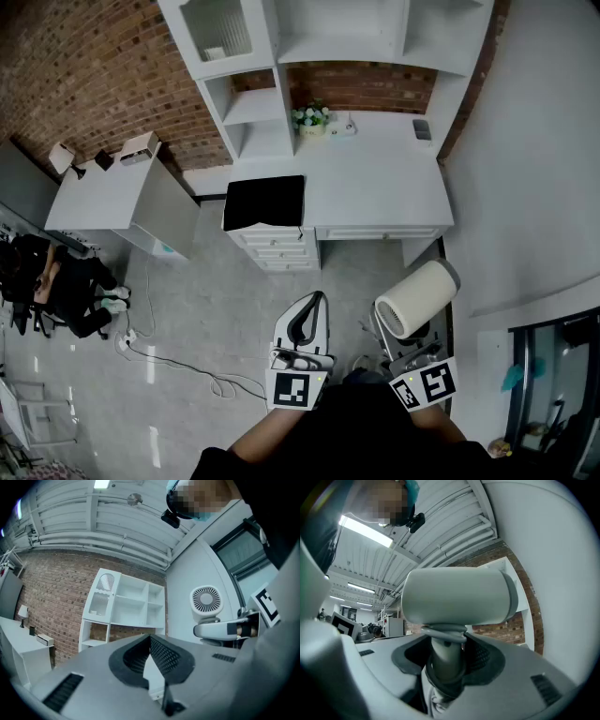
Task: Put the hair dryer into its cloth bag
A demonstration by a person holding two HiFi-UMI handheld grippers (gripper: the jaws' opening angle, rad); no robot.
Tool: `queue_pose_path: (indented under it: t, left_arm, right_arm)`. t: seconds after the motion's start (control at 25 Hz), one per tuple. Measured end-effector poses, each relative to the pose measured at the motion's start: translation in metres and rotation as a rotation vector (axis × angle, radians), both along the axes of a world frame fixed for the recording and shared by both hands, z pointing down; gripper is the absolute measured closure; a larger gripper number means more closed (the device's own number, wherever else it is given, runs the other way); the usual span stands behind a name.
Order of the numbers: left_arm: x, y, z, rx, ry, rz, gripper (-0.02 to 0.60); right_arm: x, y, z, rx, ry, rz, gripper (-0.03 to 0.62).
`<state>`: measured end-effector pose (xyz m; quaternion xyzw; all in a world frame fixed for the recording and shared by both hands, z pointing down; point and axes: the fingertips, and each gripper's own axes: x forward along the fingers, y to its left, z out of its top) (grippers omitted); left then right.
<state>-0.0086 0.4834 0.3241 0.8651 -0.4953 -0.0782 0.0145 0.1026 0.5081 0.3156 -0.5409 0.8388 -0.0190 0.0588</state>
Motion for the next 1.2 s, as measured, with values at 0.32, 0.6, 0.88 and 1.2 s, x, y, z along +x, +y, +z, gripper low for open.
queue_pose_path:
  t: [0.32, 0.6, 0.88, 1.2]
  left_arm:
    - [0.007, 0.007, 0.001, 0.010, -0.019, -0.018, 0.563]
    - [0.031, 0.009, 0.007, 0.003, -0.052, -0.065, 0.563]
    - [0.046, 0.012, 0.016, -0.068, -0.017, -0.113, 0.563]
    - [0.056, -0.011, 0.026, -0.046, -0.055, -0.151, 0.563]
  right_arm:
    - [0.016, 0.008, 0.006, 0.009, 0.054, 0.017, 0.378]
    - [0.044, 0.009, 0.015, -0.001, 0.032, -0.027, 0.376]
    - [0.075, 0.009, 0.021, 0.023, 0.029, -0.110, 0.376]
    - [0.089, -0.007, 0.045, -0.027, 0.011, -0.139, 0.376]
